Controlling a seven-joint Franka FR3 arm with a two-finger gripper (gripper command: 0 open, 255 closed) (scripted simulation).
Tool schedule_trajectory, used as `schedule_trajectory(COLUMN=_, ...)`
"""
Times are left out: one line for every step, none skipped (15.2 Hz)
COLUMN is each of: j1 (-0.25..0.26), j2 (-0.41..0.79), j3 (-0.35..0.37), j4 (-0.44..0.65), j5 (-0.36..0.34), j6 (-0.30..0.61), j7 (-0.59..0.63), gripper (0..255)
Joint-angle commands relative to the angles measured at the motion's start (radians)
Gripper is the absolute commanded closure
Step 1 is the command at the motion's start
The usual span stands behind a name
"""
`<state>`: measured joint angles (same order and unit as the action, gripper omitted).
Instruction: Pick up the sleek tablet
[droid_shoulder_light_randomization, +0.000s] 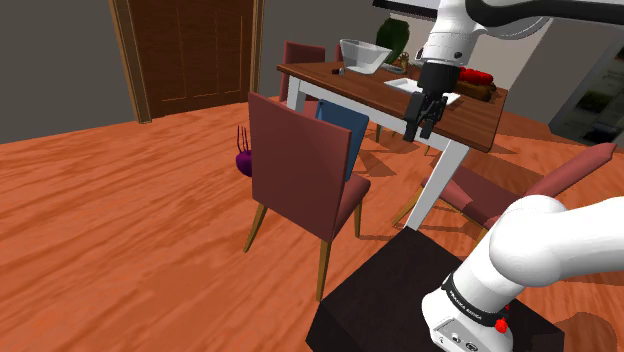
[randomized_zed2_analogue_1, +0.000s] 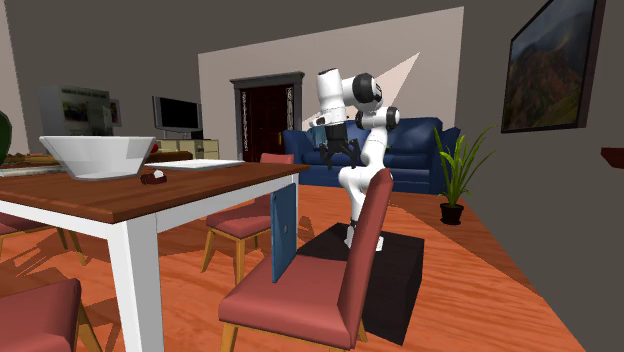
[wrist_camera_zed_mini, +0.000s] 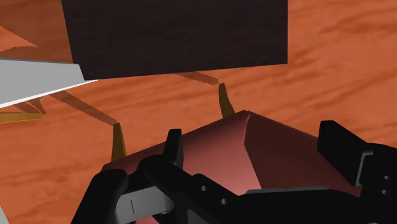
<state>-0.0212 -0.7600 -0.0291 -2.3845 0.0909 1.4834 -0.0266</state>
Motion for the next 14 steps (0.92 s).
schedule_trajectory(j1=0.000, j2=0.000, j3=0.000, j4=0.000, j5=0.000, j6=0.000, j7=0.000, gripper=0)
schedule_trajectory(j1=0.002, j2=0.032, j3=-0.009, j4=0.014, j5=-0.010, j6=0.025, j7=-0.023, gripper=0)
schedule_trajectory(j1=0.004, j2=0.064, j3=-0.018, j4=0.029, j5=-0.018, j6=0.049, j7=-0.046, gripper=0)
schedule_trajectory(j1=0.006, j2=0.096, j3=-0.026, j4=0.045, j5=-0.026, j6=0.072, j7=-0.068, gripper=0)
schedule_trajectory(j1=0.008, j2=0.128, j3=-0.035, j4=0.063, j5=-0.033, j6=0.095, j7=-0.090, gripper=0)
schedule_trajectory(j1=0.011, j2=0.161, j3=-0.043, j4=0.082, j5=-0.039, j6=0.116, j7=-0.112, gripper=0)
schedule_trajectory(j1=0.014, j2=0.194, j3=-0.050, j4=0.102, j5=-0.044, j6=0.137, j7=-0.134, gripper=0)
schedule_trajectory(j1=0.016, j2=0.227, j3=-0.058, j4=0.123, j5=-0.049, j6=0.156, j7=-0.155, gripper=0)
schedule_trajectory(j1=0.019, j2=0.261, j3=-0.065, j4=0.146, j5=-0.052, j6=0.175, j7=-0.176, gripper=0)
schedule_trajectory(j1=0.022, j2=0.294, j3=-0.072, j4=0.170, j5=-0.055, j6=0.192, j7=-0.197, gripper=0)
schedule_trajectory(j1=0.025, j2=0.327, j3=-0.078, j4=0.195, j5=-0.056, j6=0.209, j7=-0.218, gripper=0)
schedule_trajectory(j1=0.027, j2=0.361, j3=-0.084, j4=0.221, j5=-0.057, j6=0.224, j7=-0.239, gripper=0)
schedule_trajectory(j1=0.030, j2=0.395, j3=-0.090, j4=0.248, j5=-0.058, j6=0.238, j7=-0.260, gripper=0)
schedule_trajectory(j1=0.032, j2=0.428, j3=-0.096, j4=0.277, j5=-0.057, j6=0.251, j7=-0.280, gripper=0)
